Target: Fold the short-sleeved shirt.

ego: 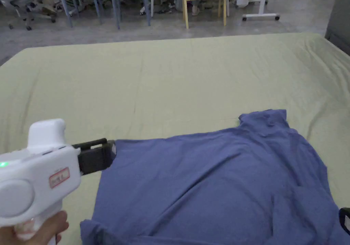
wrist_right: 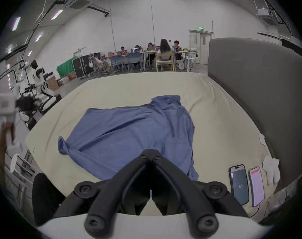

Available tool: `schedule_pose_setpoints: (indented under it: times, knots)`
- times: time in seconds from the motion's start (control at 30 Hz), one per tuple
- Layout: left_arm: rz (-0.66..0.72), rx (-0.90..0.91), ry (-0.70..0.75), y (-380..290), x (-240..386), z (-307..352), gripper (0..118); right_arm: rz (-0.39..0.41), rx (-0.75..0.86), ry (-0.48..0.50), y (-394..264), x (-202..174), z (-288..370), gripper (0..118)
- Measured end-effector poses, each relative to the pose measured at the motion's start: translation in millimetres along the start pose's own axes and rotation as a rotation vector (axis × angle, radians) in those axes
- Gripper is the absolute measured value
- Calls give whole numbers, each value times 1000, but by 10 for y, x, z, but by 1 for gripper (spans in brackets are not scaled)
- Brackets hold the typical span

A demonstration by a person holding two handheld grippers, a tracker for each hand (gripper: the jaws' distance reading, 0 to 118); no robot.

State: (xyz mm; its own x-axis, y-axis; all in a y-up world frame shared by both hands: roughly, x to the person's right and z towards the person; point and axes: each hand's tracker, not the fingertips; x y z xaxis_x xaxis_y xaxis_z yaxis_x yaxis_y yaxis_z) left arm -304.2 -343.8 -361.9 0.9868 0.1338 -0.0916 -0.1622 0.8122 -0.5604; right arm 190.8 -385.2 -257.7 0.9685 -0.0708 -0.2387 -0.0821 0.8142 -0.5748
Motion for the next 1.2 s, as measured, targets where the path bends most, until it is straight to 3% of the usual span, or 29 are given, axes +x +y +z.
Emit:
schedule_pose_setpoints:
  times: [0.13, 0.27, 0.37, 0.43, 0.53, 0.57, 0.63, 0.87, 0.9, 0.93, 0.97, 1.03, 1.1, 1.2]
  knots:
    - [43, -205, 74, 316, -277, -1473, 101, -1, -23, -7, 88, 27, -261, 3]
    - [45, -391, 139, 192, -477, -2652, 100, 1, -75, -31, 104, 117, -562, 3]
    - [65, -440, 176, -7, -537, -3027, 98, 5, -96, -47, 116, 163, -717, 3]
    - [56, -452, 185, -86, -575, -3177, 88, 6, -104, -52, 120, 180, -789, 3]
    - [-27, -409, 184, -156, -523, -3124, 85, 6, -116, -51, 117, 185, -892, 3]
    - [-57, -416, 182, -121, -485, -3088, 62, 5, -120, -48, 116, 185, -924, 3]
    - [-84, -397, 156, -101, -377, -2917, 1, 0, -126, -39, 124, 182, -1000, 3]
    - [-129, -279, 58, 315, -175, -2224, 1, 12, -70, 27, 689, 262, -1346, 4]
    - [-141, -272, 49, 354, -146, -2155, 1, 8, -77, 30, 831, 301, -1443, 26]
    - [-158, -268, 51, 397, -113, -2083, 2, -1, -94, 30, 1017, 365, -1629, 81]
    - [-172, -258, 50, 421, -88, -2029, 1, -5, -152, 35, 1153, 444, -1869, 118]
    - [-177, -227, 41, 492, -14, -1888, 1, -25, -122, 48, 1370, 634, -2200, 118]
    - [-167, -225, 42, 514, -15, -1885, 1, -82, -245, -23, 1504, 888, -2794, 118]
    - [-131, -230, 37, 492, -88, -2046, 1, -94, -383, -161, 1489, 1246, -3619, 118]
